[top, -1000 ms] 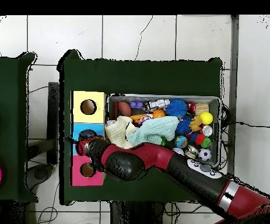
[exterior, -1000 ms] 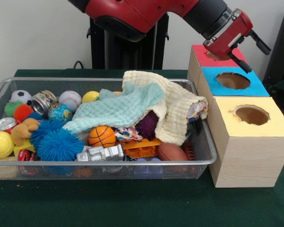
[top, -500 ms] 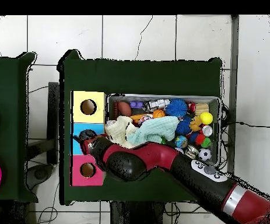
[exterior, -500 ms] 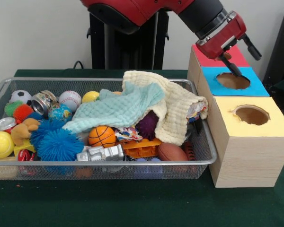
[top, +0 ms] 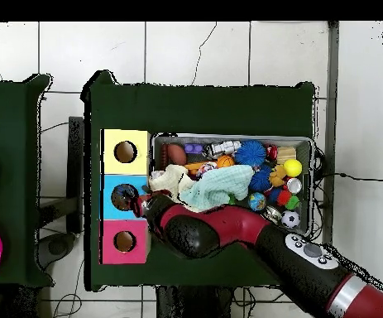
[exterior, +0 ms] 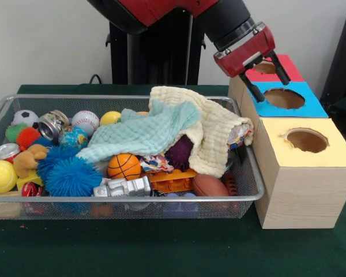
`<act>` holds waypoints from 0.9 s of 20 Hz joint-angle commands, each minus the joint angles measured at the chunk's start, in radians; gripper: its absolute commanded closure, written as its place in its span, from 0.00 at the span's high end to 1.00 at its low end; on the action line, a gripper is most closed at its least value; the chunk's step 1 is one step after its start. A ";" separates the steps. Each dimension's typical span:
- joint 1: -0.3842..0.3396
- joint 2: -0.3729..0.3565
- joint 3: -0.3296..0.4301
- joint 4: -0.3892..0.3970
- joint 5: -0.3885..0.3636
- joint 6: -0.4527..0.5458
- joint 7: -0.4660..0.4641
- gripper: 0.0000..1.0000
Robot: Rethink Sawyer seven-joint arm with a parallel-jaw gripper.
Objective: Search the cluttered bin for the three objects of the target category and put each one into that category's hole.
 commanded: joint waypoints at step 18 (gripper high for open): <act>0.092 -0.075 -0.308 -0.115 0.075 0.140 0.120 1.00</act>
